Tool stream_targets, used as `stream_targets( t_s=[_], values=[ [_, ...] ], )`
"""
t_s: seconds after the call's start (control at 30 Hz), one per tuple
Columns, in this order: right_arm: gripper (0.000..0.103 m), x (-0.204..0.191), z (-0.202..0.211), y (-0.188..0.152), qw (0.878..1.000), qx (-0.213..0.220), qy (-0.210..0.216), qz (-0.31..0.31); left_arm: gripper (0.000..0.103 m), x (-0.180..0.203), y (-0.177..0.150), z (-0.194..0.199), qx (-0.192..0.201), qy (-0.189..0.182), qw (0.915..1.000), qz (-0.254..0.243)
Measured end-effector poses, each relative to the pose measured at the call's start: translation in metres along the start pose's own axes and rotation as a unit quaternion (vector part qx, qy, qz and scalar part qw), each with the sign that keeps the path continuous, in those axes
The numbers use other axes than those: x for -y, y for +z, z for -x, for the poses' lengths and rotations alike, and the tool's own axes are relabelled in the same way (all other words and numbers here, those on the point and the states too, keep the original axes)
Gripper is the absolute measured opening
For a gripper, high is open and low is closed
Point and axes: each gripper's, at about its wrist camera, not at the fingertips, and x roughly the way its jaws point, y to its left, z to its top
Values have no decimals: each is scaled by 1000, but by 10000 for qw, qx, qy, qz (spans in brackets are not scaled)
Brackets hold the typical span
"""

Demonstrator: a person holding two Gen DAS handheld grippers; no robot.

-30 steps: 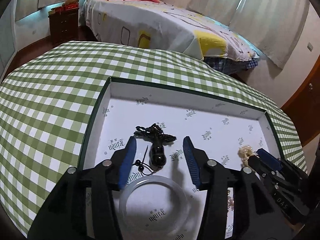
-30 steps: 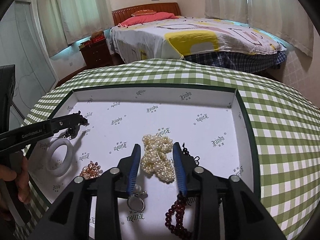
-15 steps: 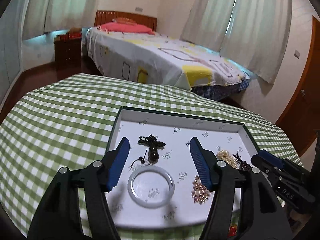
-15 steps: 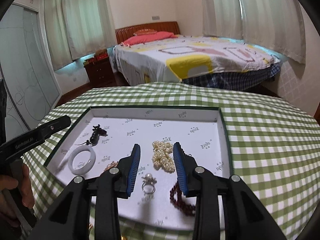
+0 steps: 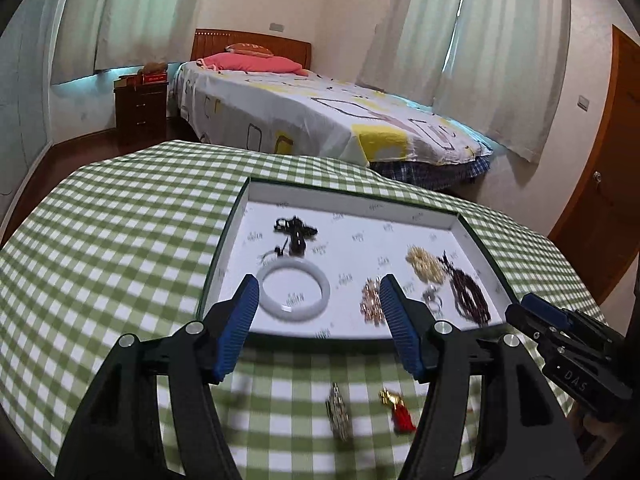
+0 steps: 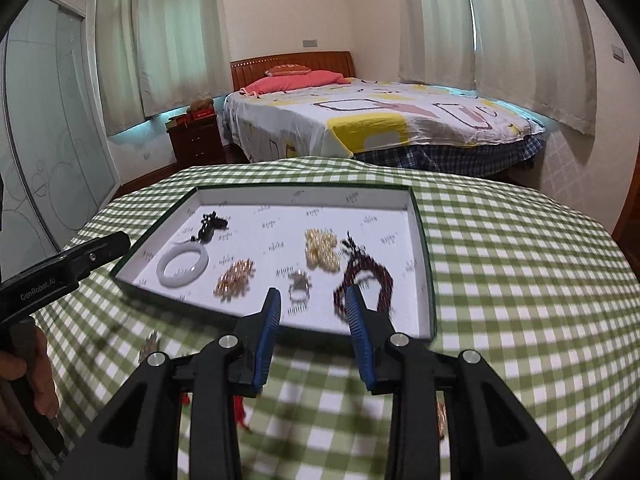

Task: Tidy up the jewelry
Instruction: 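Move both open tools back toward the remaining jewelry on the table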

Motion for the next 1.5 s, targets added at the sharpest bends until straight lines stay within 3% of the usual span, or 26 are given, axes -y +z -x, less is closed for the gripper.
stream_targets(
  t_s=[0.63, 1.5],
  values=[
    [35, 4, 28, -49, 9999, -34, -107, -40, 61, 4, -58, 24, -269, 144, 9994, -137],
    [35, 12, 29, -62, 9997, -65, -35, -248, 58, 18, -72, -11, -935, 174, 9951, -282]
  ],
)
